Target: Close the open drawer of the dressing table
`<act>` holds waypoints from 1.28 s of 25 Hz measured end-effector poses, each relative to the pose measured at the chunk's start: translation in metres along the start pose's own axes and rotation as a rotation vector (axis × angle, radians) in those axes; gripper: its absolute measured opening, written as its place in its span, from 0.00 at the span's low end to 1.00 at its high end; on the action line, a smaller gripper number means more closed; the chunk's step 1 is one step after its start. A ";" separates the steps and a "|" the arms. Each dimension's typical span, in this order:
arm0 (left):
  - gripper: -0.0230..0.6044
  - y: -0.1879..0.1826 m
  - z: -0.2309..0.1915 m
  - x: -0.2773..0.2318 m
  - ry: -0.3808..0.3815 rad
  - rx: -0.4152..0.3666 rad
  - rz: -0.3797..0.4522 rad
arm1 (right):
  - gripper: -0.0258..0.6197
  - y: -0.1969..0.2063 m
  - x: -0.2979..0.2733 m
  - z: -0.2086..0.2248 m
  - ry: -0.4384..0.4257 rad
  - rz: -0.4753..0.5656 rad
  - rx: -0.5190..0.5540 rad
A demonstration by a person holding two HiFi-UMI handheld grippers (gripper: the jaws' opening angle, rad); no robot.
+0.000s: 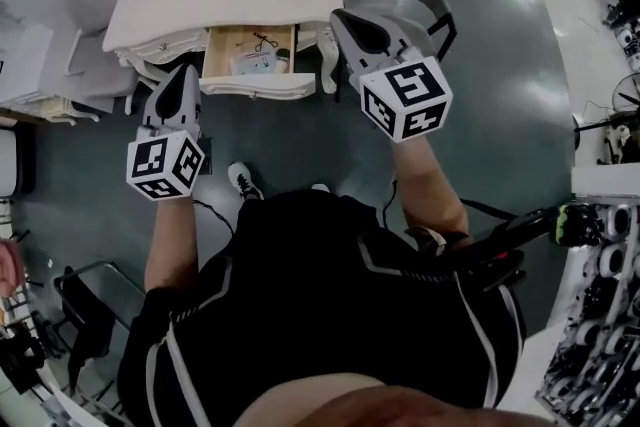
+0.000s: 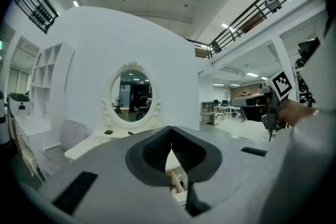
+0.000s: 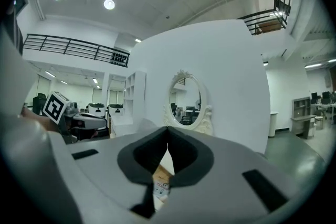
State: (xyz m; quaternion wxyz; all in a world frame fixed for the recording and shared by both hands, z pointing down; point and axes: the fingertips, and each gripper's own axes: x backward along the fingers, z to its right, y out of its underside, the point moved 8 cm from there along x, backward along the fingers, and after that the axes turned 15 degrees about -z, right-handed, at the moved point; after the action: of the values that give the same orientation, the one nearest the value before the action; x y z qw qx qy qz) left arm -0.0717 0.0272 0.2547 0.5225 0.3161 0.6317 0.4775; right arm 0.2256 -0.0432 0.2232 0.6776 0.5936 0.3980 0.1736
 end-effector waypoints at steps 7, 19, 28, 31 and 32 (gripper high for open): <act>0.04 0.003 -0.054 -0.033 0.051 -0.027 -0.002 | 0.05 0.010 -0.051 -0.007 0.045 -0.041 -0.044; 0.04 0.064 -0.153 -0.107 0.105 -0.069 -0.117 | 0.05 0.075 -0.156 -0.043 0.080 -0.195 -0.111; 0.04 0.137 -0.186 -0.161 0.218 -0.092 -0.265 | 0.05 0.150 -0.206 -0.062 0.115 -0.310 -0.149; 0.04 0.164 -0.192 -0.177 0.219 -0.098 -0.330 | 0.05 0.170 -0.218 -0.071 0.100 -0.337 -0.127; 0.04 0.172 -0.194 -0.181 0.215 -0.110 -0.348 | 0.06 0.176 -0.222 -0.075 0.094 -0.347 -0.128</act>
State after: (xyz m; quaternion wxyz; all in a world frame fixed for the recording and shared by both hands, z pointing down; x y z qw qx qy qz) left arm -0.2293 -0.1292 0.4799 0.5432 0.1204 0.7018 0.4450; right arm 0.0730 -0.1090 0.4648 0.7144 0.4629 0.5138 0.1067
